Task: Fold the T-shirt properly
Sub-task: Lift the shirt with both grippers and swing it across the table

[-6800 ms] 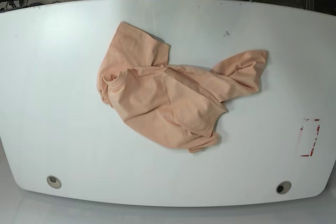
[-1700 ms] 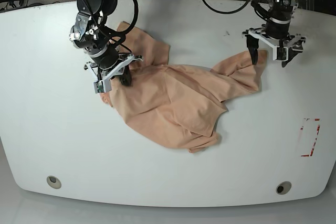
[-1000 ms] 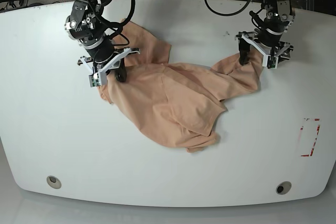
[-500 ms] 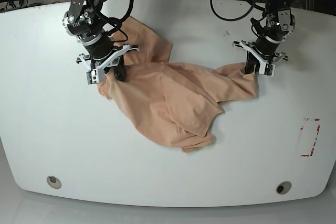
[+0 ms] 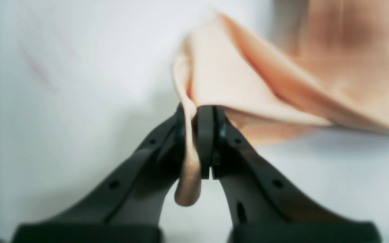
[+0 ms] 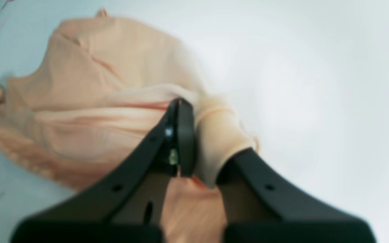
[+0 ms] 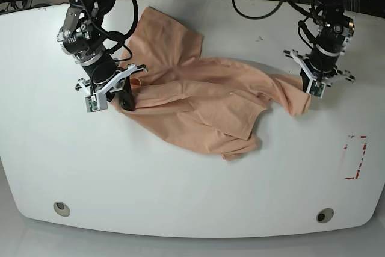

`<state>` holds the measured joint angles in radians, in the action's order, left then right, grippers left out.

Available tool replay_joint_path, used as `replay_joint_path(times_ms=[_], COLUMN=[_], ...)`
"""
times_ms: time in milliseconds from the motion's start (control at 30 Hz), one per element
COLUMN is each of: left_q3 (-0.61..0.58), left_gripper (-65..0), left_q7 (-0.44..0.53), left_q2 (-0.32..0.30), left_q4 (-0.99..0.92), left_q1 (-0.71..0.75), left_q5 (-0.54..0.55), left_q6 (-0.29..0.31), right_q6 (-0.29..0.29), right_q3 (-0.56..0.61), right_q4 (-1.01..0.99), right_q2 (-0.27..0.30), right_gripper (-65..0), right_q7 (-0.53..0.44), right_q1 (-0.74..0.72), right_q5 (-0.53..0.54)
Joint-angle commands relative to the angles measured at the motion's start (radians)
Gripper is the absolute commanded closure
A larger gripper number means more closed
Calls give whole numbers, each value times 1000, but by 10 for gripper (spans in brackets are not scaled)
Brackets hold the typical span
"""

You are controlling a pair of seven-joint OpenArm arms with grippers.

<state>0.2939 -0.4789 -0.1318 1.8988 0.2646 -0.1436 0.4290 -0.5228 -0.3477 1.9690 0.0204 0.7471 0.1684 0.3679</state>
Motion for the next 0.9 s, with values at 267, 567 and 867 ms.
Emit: replay_joint_path(times_ms=[267, 567, 867], left_q3=[5, -37, -94], left_gripper=[0, 0, 0], left_q7=[1, -16, -277], left_q2=[-10, -16, -39], left_q4=[63, 55, 55], left_q1=[-224, -469, -772], left_q5=[-195, -357, -391], left_q6=[-11, -9, -3], right_q6=[2, -10, -90], right_q3=[3, 6, 8], right_q4=[3, -124, -300], right_q2=[105, 217, 330], right_gripper=[0, 0, 0], right_q7=[-24, 39, 145], right_q1=[-203, -453, -804], right_q5=[-14, -11, -17])
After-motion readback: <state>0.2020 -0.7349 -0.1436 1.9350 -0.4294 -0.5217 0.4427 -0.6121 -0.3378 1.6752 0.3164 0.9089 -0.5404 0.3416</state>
